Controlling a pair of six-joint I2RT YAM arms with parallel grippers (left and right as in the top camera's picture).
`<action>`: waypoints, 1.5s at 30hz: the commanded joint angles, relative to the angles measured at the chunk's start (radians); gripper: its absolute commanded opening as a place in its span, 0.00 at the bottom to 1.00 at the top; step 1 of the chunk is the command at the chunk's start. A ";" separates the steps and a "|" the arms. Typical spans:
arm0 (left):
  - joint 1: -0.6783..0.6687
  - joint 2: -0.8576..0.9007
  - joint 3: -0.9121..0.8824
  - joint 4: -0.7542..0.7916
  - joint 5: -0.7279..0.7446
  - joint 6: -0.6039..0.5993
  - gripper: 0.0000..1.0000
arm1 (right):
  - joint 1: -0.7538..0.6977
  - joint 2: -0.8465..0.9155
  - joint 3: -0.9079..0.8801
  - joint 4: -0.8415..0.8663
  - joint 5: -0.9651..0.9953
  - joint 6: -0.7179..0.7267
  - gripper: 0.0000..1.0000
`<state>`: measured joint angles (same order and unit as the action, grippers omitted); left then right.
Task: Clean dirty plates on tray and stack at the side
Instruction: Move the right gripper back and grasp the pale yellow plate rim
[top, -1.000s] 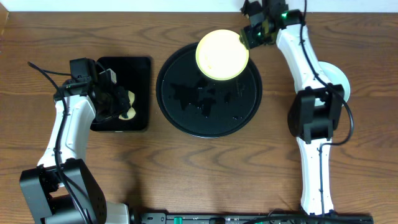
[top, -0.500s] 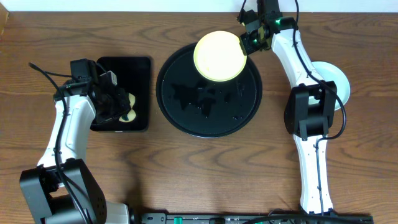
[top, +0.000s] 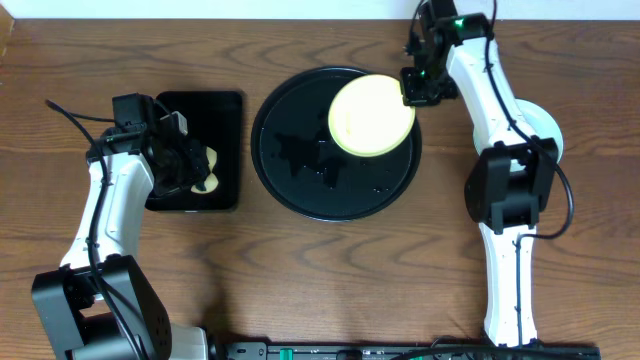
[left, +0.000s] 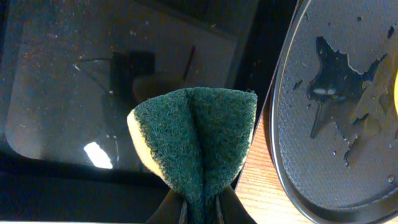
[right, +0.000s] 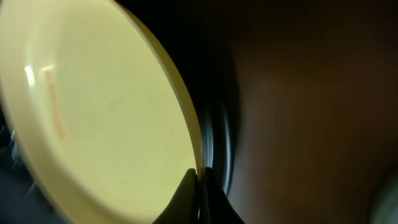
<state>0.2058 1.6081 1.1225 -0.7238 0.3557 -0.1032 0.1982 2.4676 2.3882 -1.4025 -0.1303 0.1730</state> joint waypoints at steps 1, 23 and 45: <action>0.000 -0.007 -0.006 0.002 -0.010 0.014 0.09 | 0.039 -0.028 -0.015 -0.043 0.005 0.194 0.01; 0.000 -0.007 -0.006 -0.004 -0.009 0.014 0.09 | 0.189 -0.028 -0.192 0.130 0.137 0.052 0.16; 0.000 -0.007 -0.006 -0.004 -0.010 0.014 0.09 | 0.189 -0.028 -0.367 0.383 0.077 -0.010 0.05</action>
<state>0.2058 1.6081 1.1225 -0.7258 0.3553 -0.1032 0.3916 2.4371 2.0533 -1.0264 -0.0669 0.1711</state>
